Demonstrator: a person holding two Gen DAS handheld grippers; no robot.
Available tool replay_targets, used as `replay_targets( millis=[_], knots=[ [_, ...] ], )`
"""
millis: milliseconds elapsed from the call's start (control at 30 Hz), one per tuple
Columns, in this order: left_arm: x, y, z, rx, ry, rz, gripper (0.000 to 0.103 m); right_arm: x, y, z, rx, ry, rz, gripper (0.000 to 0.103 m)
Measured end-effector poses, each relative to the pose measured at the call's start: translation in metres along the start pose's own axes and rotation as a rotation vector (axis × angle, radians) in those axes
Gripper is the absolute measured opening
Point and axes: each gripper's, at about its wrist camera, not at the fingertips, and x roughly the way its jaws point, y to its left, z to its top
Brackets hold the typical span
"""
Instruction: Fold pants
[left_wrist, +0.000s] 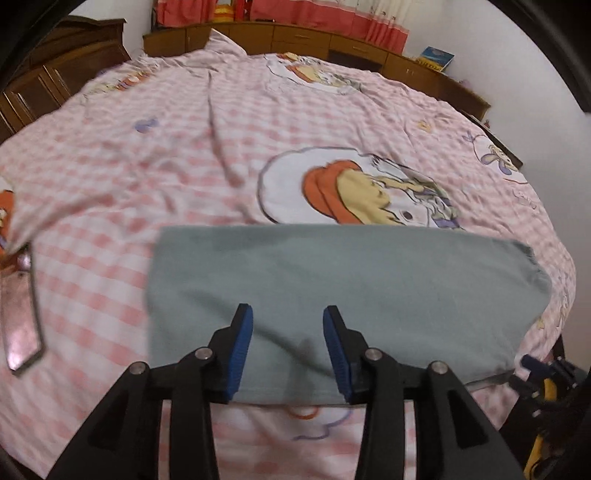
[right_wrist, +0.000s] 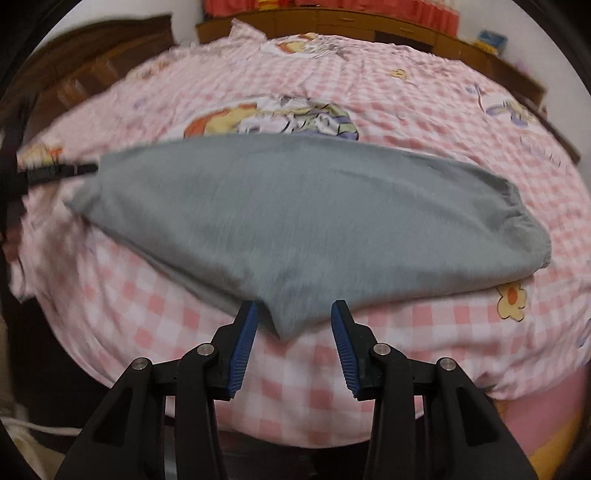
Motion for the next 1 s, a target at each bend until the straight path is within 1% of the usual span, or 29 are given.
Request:
replay_targets(
  millis=[33,133,200,233,267,300,333,433,533,633,700,733,800,867,933,1000],
  knots=[
    [0.003,-0.002,-0.001,-0.004,0.003,0.002,0.041,0.004,0.004,-0.001,-0.005,0.002,-0.023,0.042],
    [0.014,-0.005,-0.007,-0.016,0.018,-0.008,0.041,0.017,0.016,0.000,-0.017,-0.022,-0.135,0.042],
    [0.023,-0.002,-0.012,-0.012,0.042,0.019,0.041,0.024,0.026,0.001,-0.047,-0.019,-0.179,0.042],
    [0.026,0.000,-0.015,-0.011,0.051,0.028,0.041,0.027,0.028,0.000,-0.046,-0.016,-0.181,0.033],
    [0.028,0.003,-0.017,-0.021,0.049,0.018,0.041,0.027,0.028,-0.001,-0.033,-0.014,-0.169,0.023],
    [0.028,0.008,-0.020,-0.032,0.043,0.003,0.041,0.026,0.024,-0.002,-0.004,-0.007,-0.148,0.005],
    [0.028,0.011,-0.022,-0.037,0.041,-0.002,0.041,0.022,0.018,-0.005,0.031,-0.009,-0.129,0.004],
    [0.029,0.019,-0.027,-0.048,0.041,-0.017,0.042,0.013,0.010,-0.015,0.045,-0.009,-0.087,0.004],
    [0.027,0.021,-0.030,-0.051,0.037,-0.019,0.042,0.013,0.012,-0.025,-0.006,0.002,-0.090,0.004],
    [0.024,0.021,-0.032,-0.041,0.035,-0.006,0.042,0.015,0.016,-0.026,-0.031,0.017,-0.078,0.005],
    [0.021,0.023,-0.034,-0.039,0.035,0.003,0.042,0.009,0.017,-0.025,-0.038,0.009,-0.035,0.006],
    [0.018,0.024,-0.036,-0.038,0.035,0.009,0.042,0.003,0.017,-0.025,-0.038,0.005,-0.001,0.006],
    [0.013,0.027,-0.039,-0.031,0.038,0.036,0.042,-0.009,0.019,-0.023,-0.047,-0.021,0.041,0.006],
    [0.006,0.031,-0.043,-0.039,0.035,0.051,0.042,-0.023,0.022,-0.017,-0.062,-0.080,0.046,0.010],
    [-0.001,0.036,-0.044,-0.060,0.031,0.063,0.042,-0.029,0.021,-0.007,-0.051,-0.126,0.057,0.019],
    [-0.008,0.041,-0.045,-0.081,0.025,0.097,0.042,-0.024,0.019,0.005,-0.034,-0.147,0.059,0.024]
  ],
)
